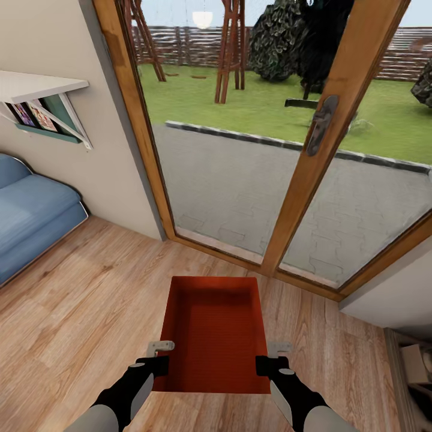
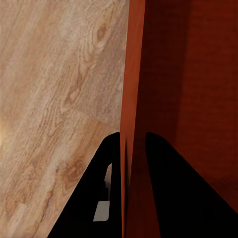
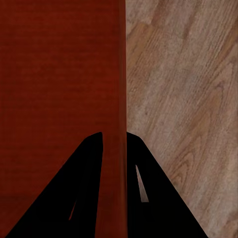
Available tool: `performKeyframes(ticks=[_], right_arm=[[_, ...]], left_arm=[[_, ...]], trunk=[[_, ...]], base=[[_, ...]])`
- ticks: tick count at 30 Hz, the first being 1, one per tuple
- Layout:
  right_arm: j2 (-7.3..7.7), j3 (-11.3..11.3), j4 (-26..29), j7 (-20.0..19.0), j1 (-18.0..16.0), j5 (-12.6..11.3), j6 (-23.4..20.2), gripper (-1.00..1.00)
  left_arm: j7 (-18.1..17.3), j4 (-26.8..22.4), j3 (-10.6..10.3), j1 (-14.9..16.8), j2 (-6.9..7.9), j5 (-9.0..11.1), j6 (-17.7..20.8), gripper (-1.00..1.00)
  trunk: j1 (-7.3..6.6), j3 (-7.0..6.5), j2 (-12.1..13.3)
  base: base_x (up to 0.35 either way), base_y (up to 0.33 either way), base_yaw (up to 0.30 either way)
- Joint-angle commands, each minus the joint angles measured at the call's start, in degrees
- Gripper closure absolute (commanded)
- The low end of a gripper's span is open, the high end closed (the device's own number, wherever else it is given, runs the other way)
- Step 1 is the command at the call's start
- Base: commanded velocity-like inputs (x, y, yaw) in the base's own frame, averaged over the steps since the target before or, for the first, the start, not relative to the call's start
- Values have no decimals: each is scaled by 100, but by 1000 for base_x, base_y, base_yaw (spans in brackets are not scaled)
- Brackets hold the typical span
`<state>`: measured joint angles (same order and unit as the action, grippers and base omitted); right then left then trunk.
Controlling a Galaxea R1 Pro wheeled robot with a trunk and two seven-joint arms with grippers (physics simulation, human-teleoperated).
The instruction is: Move the two storage containers from the living room to the garage. In the garage, place one container on the floor and stack the other container on top of it (either order is fine).
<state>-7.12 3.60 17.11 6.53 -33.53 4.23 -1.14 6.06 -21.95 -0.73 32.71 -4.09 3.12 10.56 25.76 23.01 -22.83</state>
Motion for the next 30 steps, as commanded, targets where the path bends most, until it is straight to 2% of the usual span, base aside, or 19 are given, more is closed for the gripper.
performKeyframes(ticks=[1, 30], right_arm=[[106, 80, 117, -3, -4, 112, -6, 100], [106, 46, 117, -3, -4, 113, 62, 100]], left_arm=[[54, 6, -6, -2, 31, -13, 43, 100], [19, 6, -15, -2, 31, -30, 20, 100]], trunk=[[3, 8, -9], [3, 8, -9]], base=[[0, 0, 0], [0, 8, 0]])
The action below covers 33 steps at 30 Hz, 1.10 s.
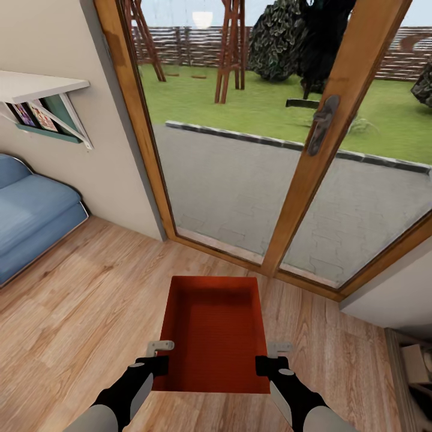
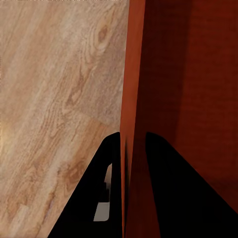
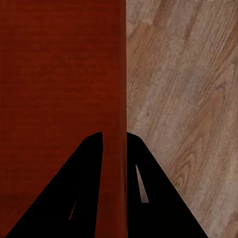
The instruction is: Move the two storage containers from the living room to the garage. In the garage, place one container on the floor and stack the other container on top of it (either order is fine).
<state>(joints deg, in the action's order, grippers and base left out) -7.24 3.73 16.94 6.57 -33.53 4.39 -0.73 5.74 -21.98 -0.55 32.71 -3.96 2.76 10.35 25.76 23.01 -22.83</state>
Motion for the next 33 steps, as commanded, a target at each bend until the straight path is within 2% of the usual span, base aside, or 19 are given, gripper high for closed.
performKeyframes(ticks=[1, 24, 33], right_arm=[[117, 31, 134, -7, -5, 98, 24, 100], [117, 14, 134, -7, -5, 106, 56, 100], [117, 14, 134, -15, -5, 117, 56, 100]], left_arm=[[50, 9, -33, -2, 18, 6, 40, 100], [50, -43, -35, -2, 27, 23, 38, 100], [50, -43, -38, -2, 27, 24, 38, 100]], trunk=[[2, 8, -9], [2, 8, -9], [2, 8, -9]], base=[[0, 6, 0], [0, 0, 0], [0, 159, 0]])
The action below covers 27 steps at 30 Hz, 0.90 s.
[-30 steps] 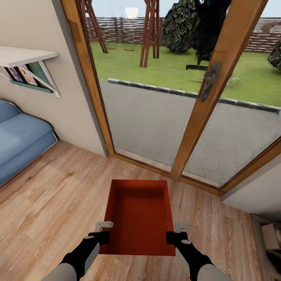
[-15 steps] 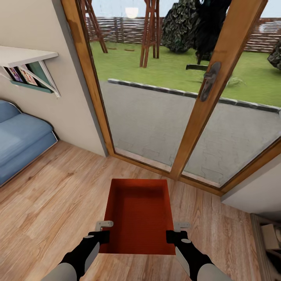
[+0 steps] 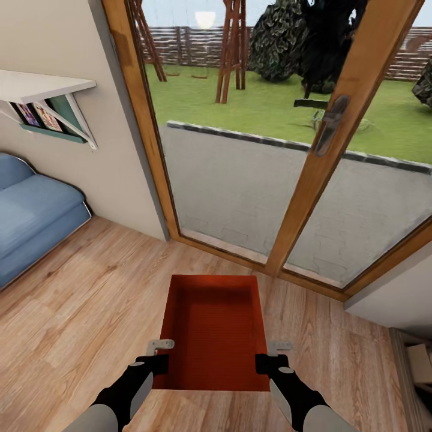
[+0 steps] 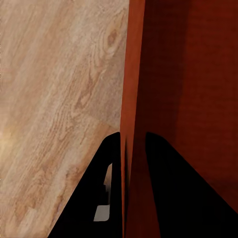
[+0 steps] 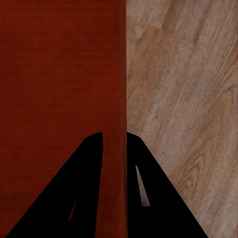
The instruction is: Move the two storage containers from the living room to the garage. In the garage, place one container on the floor and stack the other container on top of it (either order is fine).
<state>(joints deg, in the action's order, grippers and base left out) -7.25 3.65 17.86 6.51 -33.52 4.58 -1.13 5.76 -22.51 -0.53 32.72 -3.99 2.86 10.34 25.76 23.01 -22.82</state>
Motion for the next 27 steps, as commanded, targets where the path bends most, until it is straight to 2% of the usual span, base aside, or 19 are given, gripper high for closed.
performKeyframes(ticks=[1, 20, 27], right_arm=[[118, 22, 42, -12, -5, 100, 95, 100], [96, 71, 42, 70, -5, 106, 72, 100], [95, 70, 46, 66, -5, 133, 0, 100]], left_arm=[[48, 9, -42, -2, 30, 14, 39, 100], [48, 9, -59, -2, 30, -17, 38, 100], [48, 15, -62, -2, 30, -25, 38, 100]], trunk=[[3, 8, -9], [3, 8, -9], [3, 8, -9]], base=[[0, 22, 0], [0, 2, 1], [0, 0, 223]])
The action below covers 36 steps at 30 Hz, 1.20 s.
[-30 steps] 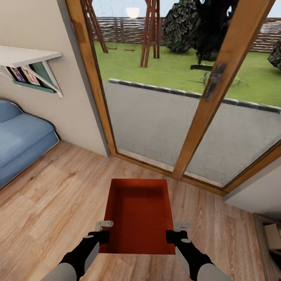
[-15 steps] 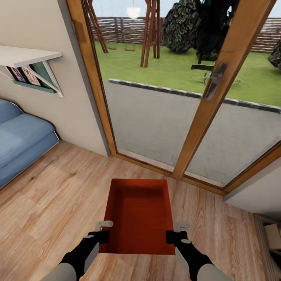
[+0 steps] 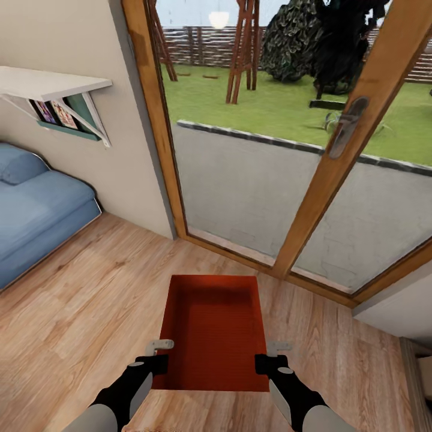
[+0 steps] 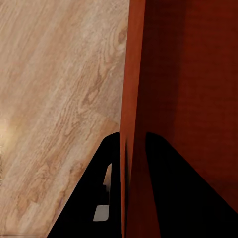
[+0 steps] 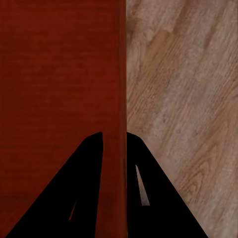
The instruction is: Move the two storage containers from the living room to the garage. In the garage, place one container on the floor and stack the other container on top of it (either order is fine).
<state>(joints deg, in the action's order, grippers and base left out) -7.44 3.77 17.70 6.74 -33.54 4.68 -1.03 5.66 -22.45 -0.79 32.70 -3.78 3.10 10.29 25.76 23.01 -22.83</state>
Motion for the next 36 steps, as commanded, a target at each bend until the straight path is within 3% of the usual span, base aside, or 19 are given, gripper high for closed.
performKeyframes(ticks=[1, 36], right_arm=[[113, 57, 60, 45, -4, 126, -10, 100], [134, 31, 67, 38, -4, 138, 59, 100]], left_arm=[[58, 10, -35, -1, 9, -52, 43, 100], [49, 20, -33, -1, 9, -55, 43, 100]], trunk=[[3, 8, -9], [3, 9, -9]], base=[[0, 0, 281], [0, 0, 265]])
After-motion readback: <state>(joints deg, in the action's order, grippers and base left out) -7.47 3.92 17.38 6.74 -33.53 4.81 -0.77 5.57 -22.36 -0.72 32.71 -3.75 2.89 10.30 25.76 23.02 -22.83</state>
